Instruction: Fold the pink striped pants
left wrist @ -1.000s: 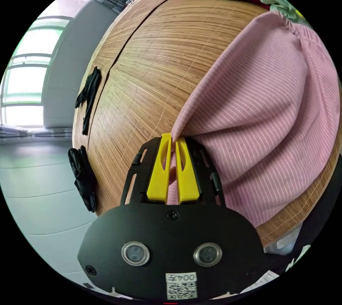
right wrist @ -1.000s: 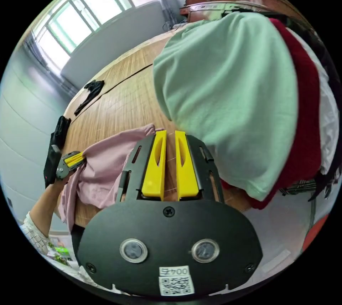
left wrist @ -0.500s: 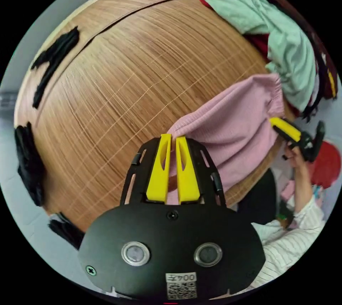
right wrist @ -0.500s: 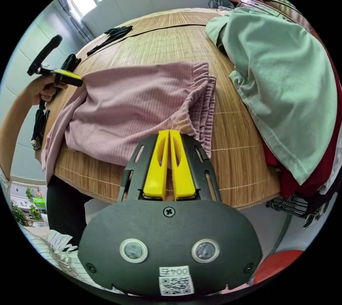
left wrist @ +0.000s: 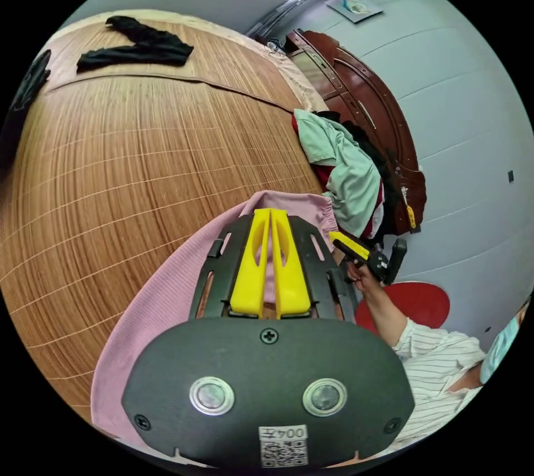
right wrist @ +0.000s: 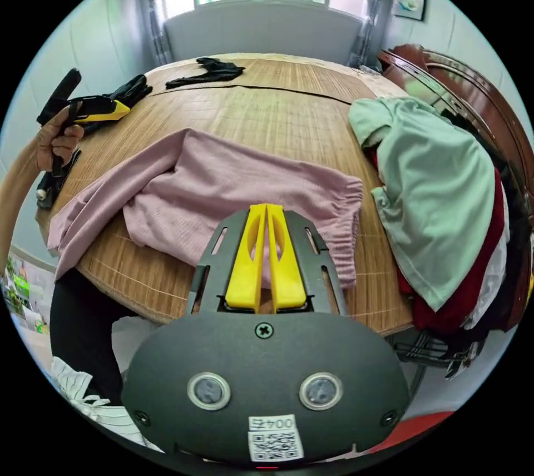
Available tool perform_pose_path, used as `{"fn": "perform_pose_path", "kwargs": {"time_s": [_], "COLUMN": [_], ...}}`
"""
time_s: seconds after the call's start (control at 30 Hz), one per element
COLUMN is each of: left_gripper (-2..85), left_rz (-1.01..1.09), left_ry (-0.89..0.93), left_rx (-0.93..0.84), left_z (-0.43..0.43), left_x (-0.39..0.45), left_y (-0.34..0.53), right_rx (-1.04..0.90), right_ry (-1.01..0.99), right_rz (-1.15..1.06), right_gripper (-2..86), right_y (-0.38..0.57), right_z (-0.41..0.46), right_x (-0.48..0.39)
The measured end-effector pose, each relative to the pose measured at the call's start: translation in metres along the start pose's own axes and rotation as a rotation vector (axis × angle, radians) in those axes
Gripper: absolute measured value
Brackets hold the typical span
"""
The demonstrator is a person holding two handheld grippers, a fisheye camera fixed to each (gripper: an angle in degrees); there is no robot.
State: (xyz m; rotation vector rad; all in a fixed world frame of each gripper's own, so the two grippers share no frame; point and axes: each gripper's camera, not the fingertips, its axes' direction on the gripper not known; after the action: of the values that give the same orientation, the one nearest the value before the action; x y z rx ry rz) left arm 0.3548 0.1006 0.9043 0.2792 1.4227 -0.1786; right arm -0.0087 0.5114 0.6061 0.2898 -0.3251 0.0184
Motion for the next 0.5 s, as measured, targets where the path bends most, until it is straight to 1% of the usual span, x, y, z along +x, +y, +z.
{"fn": "perform_pose_path", "kwargs": {"time_s": [0.03, 0.07, 0.13, 0.17, 0.2, 0.23, 0.27, 0.33, 0.4, 0.43, 0.5], "left_gripper": [0.3, 0.4, 0.6, 0.7, 0.8, 1.1, 1.3, 2.7, 4.9, 6.8, 8.4], "left_rz": [0.022, 0.024, -0.029, -0.053, -0.122, -0.205, -0.248, -0.431, -0.498, -0.522, -0.527], "left_ry": [-0.061, -0.099, -0.246, -0.275, -0.325, -0.362, -0.381, -0.452, -0.466, -0.531, -0.593], "left_rx": [0.008, 0.015, 0.063, 0.082, 0.133, 0.193, 0.219, 0.281, 0.296, 0.278, 0.265], "left_z": [-0.014, -0.021, -0.055, -0.064, -0.083, -0.103, -0.112, -0.135, -0.141, -0.141, -0.139], "left_x": [0.002, 0.002, -0.008, -0.013, -0.025, -0.04, -0.048, -0.078, -0.091, -0.095, -0.094], "left_y": [0.038, 0.058, 0.146, 0.168, 0.216, 0.262, 0.285, 0.359, 0.391, 0.401, 0.405], "right_rx": [-0.009, -0.055, -0.176, -0.287, -0.181, -0.187, -0.16, -0.147, -0.13, -0.128, -0.123], "right_ry": [-0.008, -0.031, -0.055, -0.037, -0.017, -0.017, -0.042, -0.09, -0.119, -0.12, -0.107], "right_rz": [-0.017, -0.044, -0.082, -0.121, -0.137, -0.133, -0.096, -0.043, -0.019, -0.019, -0.03], "right_gripper": [1.3, 3.6, 5.6, 6.1, 6.2, 6.3, 6.3, 6.3, 6.3, 6.3, 6.3], "right_y": [-0.003, -0.01, -0.013, -0.006, 0.004, 0.008, 0.014, 0.021, 0.03, 0.032, 0.038], "right_z": [0.003, 0.015, 0.042, 0.066, 0.063, 0.064, 0.062, 0.061, 0.06, 0.059, 0.058], "right_x": [-0.008, -0.021, -0.036, -0.043, -0.045, -0.044, -0.038, -0.027, -0.018, -0.017, -0.017]}}
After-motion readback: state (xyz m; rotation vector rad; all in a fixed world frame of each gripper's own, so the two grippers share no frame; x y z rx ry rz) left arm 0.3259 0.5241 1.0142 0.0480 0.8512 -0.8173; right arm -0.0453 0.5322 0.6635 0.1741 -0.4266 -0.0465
